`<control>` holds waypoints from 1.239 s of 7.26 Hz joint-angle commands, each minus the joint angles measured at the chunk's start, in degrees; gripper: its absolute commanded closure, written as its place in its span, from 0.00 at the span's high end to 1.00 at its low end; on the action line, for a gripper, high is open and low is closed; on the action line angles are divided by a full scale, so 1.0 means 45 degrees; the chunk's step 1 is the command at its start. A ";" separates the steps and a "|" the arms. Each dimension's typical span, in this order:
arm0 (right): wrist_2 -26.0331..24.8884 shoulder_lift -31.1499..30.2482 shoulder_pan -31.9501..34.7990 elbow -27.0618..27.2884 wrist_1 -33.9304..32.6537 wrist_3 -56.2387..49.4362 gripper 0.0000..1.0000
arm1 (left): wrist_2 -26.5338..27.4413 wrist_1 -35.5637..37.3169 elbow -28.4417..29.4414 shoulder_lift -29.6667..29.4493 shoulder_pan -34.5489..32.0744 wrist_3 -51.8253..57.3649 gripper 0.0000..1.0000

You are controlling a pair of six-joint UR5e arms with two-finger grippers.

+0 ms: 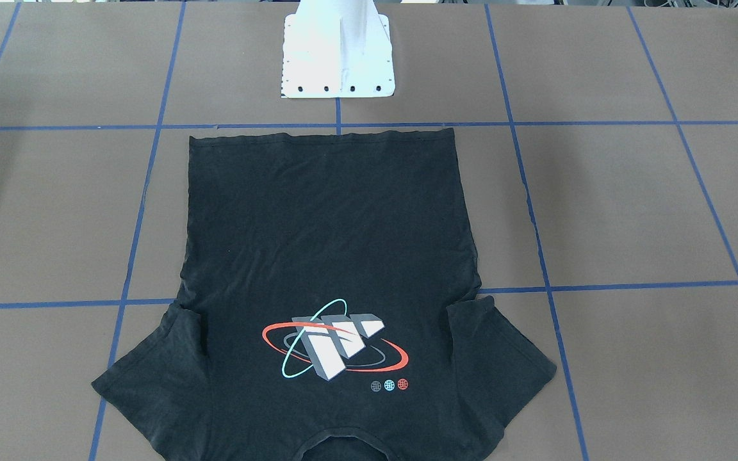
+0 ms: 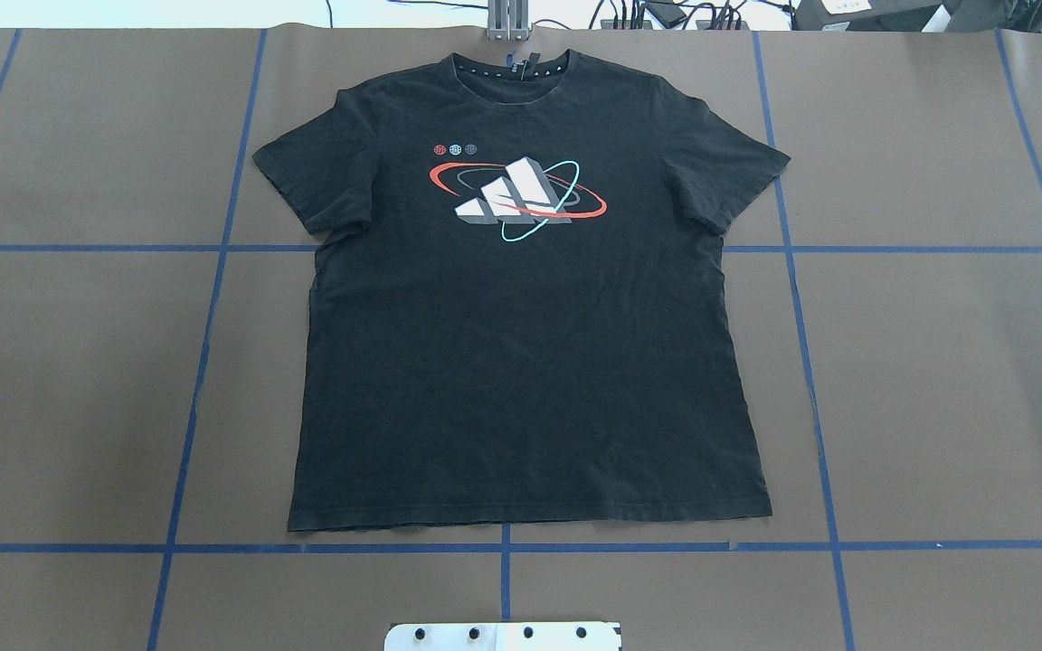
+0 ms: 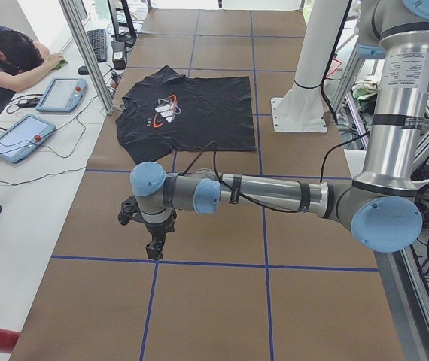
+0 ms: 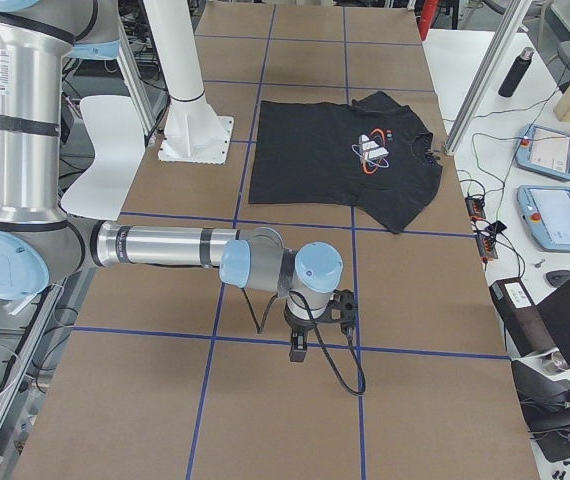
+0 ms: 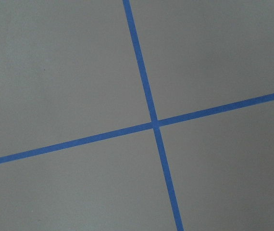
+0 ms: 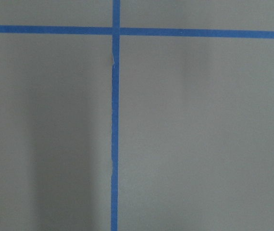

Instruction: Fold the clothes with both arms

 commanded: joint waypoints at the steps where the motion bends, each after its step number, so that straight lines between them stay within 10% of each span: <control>1: 0.0013 0.0021 0.0001 0.0155 0.0028 -0.0017 1.00 | 0.0000 0.0000 -0.0019 0.0012 0.0000 0.0000 1.00; 9: -0.0006 0.3684 -0.1539 0.0605 0.0497 0.4034 1.00 | -0.0195 -0.0794 -0.0214 -0.2078 -0.0001 -0.1984 1.00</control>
